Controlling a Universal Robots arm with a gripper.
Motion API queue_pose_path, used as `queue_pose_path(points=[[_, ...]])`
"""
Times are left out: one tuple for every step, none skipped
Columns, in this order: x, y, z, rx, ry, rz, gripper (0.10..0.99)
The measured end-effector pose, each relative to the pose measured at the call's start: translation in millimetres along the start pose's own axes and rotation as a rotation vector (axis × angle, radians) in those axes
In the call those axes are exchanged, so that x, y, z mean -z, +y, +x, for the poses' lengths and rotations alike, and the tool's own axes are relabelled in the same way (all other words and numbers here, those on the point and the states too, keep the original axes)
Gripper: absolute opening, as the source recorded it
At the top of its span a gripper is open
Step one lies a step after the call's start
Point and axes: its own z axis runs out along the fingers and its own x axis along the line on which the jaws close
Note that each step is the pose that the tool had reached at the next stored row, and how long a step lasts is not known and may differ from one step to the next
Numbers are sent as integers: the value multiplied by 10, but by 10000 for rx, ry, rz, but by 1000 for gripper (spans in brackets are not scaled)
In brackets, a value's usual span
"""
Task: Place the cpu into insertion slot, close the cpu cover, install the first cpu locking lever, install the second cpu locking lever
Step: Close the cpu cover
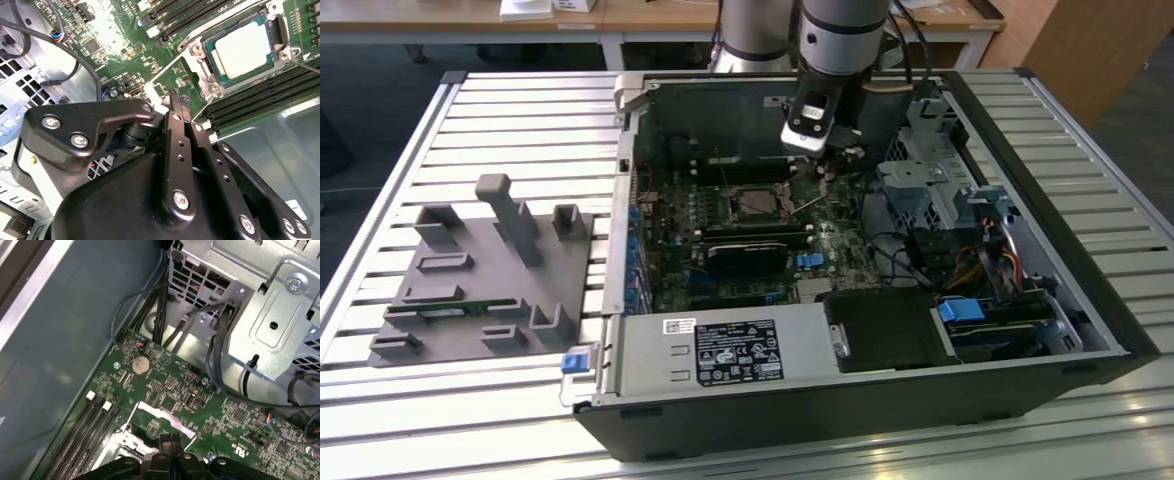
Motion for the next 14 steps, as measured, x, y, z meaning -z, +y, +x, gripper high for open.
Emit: queue_pose_path(points=[[-3, 11, -6, 0, 0, 0, 106], [-7, 18, -10, 0, 1, -1, 106], [-11, 22, -12, 0, 1, -1, 106], [-16, 23, -11, -2, 0, 0, 106], [-22, 25, -12, -19, -1, -1, 106], [-28, 27, -11, -84, -8, -2, 106], [-35, 27, -11, -218, -19, -5, 106], [-42, 26, -11, -395, -35, -8, 106], [-49, 25, -11, -572, -51, -11, 106], [-56, 25, -11, -753, -66, -14, 106], [-63, 24, -11, -942, -83, -18, 106], [-68, 24, -11, -1101, -97, -21, 106], [-72, 24, -10, -1225, -110, -23, 106], [-77, 25, -10, -1300, -115, -25, 106]])
